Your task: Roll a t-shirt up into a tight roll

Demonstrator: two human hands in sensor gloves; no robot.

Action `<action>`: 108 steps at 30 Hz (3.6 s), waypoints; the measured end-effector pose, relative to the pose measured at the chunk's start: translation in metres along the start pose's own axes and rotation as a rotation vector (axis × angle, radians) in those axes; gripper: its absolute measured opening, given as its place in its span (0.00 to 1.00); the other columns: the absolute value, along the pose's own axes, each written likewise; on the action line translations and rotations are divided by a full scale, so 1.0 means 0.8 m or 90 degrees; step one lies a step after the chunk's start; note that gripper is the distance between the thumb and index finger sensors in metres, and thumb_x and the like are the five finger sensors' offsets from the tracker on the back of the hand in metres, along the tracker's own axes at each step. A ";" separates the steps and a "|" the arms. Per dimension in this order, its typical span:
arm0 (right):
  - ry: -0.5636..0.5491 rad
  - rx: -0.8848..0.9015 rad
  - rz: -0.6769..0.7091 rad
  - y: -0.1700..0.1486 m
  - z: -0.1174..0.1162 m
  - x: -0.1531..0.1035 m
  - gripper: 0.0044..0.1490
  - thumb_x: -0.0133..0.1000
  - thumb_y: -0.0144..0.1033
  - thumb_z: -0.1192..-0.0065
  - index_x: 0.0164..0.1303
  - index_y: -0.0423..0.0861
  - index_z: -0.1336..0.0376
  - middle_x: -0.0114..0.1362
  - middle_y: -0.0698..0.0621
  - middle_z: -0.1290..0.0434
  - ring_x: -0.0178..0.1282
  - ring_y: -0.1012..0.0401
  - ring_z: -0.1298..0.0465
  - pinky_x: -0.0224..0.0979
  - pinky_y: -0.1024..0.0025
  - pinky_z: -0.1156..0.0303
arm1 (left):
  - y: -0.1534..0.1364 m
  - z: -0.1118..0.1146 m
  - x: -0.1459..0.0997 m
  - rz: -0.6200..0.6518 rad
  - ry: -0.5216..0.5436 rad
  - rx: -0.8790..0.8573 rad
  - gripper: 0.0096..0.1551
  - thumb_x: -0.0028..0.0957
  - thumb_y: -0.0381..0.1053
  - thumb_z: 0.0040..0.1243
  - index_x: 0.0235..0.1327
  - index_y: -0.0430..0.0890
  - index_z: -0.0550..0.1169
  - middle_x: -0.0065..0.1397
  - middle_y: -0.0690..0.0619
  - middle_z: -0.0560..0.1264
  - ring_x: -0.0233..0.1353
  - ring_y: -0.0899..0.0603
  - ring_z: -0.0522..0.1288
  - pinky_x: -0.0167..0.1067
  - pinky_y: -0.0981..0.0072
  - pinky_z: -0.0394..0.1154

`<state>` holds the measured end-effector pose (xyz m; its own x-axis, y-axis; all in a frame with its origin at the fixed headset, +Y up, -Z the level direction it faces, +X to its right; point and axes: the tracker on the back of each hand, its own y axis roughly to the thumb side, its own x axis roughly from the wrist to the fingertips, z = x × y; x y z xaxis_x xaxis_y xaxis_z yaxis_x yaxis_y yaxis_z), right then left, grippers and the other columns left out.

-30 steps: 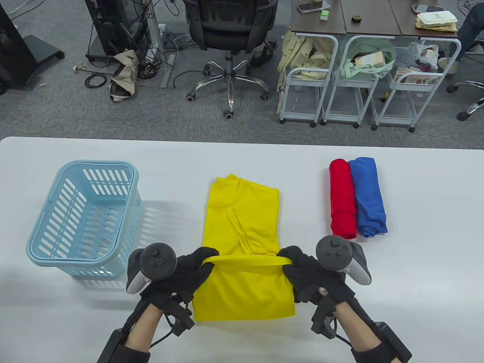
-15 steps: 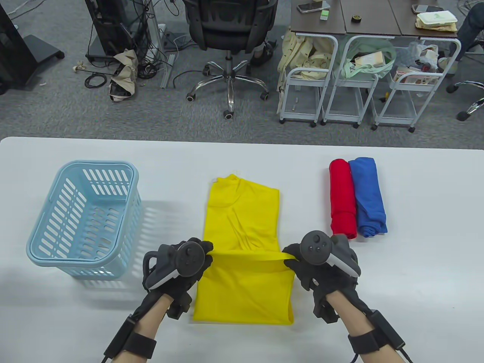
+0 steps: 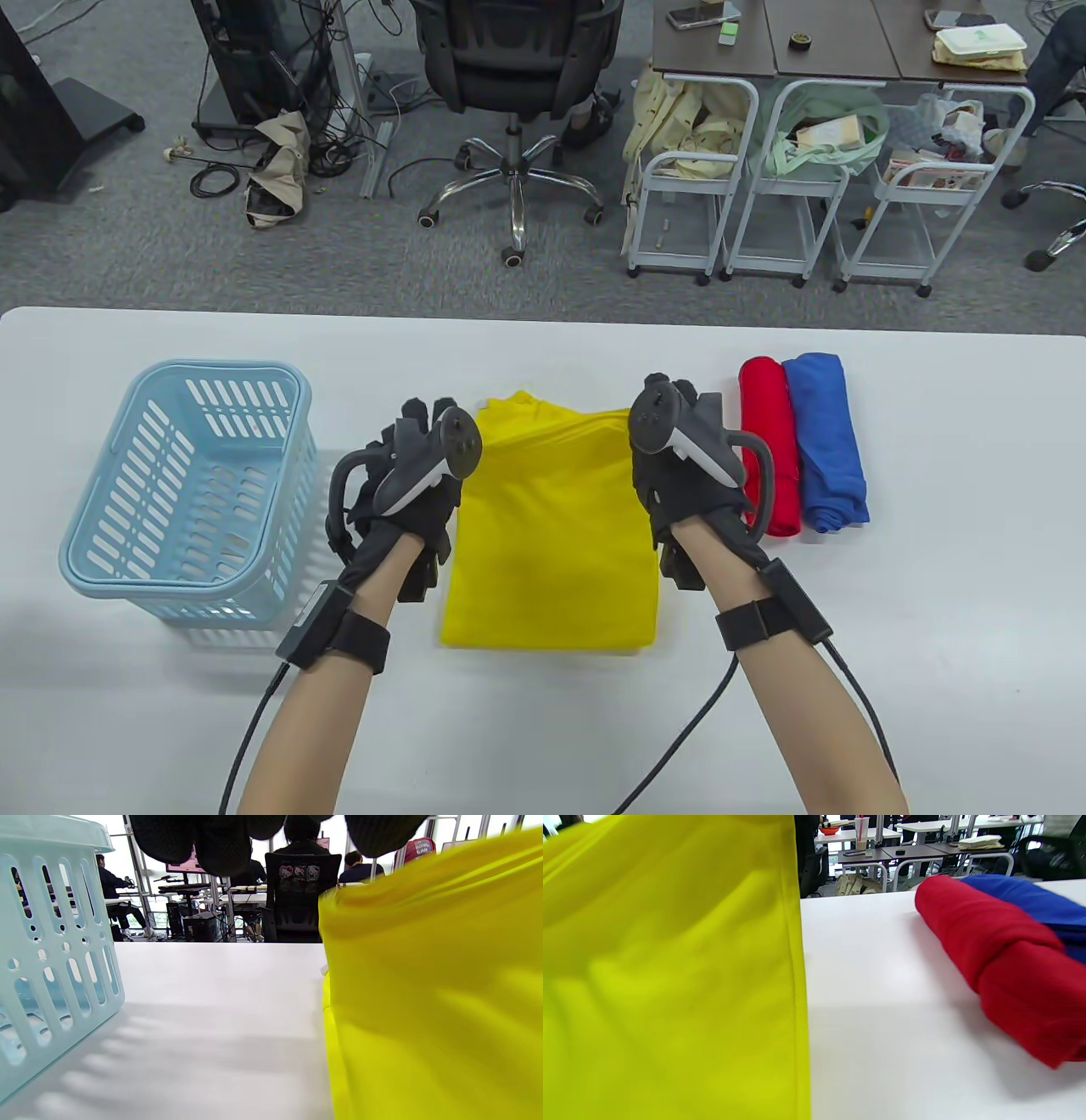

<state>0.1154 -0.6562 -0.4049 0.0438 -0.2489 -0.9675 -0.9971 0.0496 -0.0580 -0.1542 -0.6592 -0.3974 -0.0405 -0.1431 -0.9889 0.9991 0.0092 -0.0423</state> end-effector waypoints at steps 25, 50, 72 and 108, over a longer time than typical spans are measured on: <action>0.153 -0.138 0.271 -0.032 -0.163 -0.137 0.47 0.59 0.51 0.34 0.82 0.58 0.55 0.86 0.45 0.55 0.85 0.44 0.45 0.80 0.41 0.47 | 0.040 0.148 -0.153 0.355 -0.177 0.201 0.56 0.49 0.72 0.54 0.85 0.55 0.46 0.89 0.40 0.40 0.86 0.32 0.52 0.78 0.36 0.58; 0.155 -0.043 0.316 -0.045 -0.148 -0.142 0.22 0.61 0.38 0.40 0.67 0.52 0.37 0.78 0.50 0.37 0.74 0.52 0.30 0.75 0.49 0.36 | 0.029 0.124 -0.161 0.405 -0.128 0.111 0.22 0.51 0.60 0.61 0.58 0.60 0.79 0.68 0.57 0.80 0.63 0.49 0.83 0.72 0.45 0.72; 0.191 0.060 0.224 -0.064 -0.159 -0.124 0.26 0.64 0.46 0.41 0.70 0.51 0.41 0.75 0.49 0.37 0.62 0.57 0.26 0.69 0.54 0.32 | 0.048 0.130 -0.172 0.425 -0.098 0.091 0.33 0.52 0.62 0.59 0.73 0.58 0.72 0.78 0.51 0.73 0.72 0.44 0.78 0.74 0.42 0.68; 0.221 0.284 0.111 -0.083 -0.165 -0.132 0.31 0.58 0.46 0.35 0.73 0.55 0.36 0.70 0.53 0.26 0.59 0.59 0.20 0.68 0.54 0.29 | 0.003 0.133 -0.117 0.365 -0.139 -0.097 0.26 0.58 0.54 0.55 0.70 0.54 0.74 0.64 0.56 0.82 0.58 0.49 0.83 0.71 0.45 0.72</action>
<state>0.1684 -0.7612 -0.2661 -0.2165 -0.4983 -0.8395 -0.8615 0.5021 -0.0758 -0.1462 -0.7507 -0.2898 0.5209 -0.2727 -0.8089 0.8471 0.2824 0.4502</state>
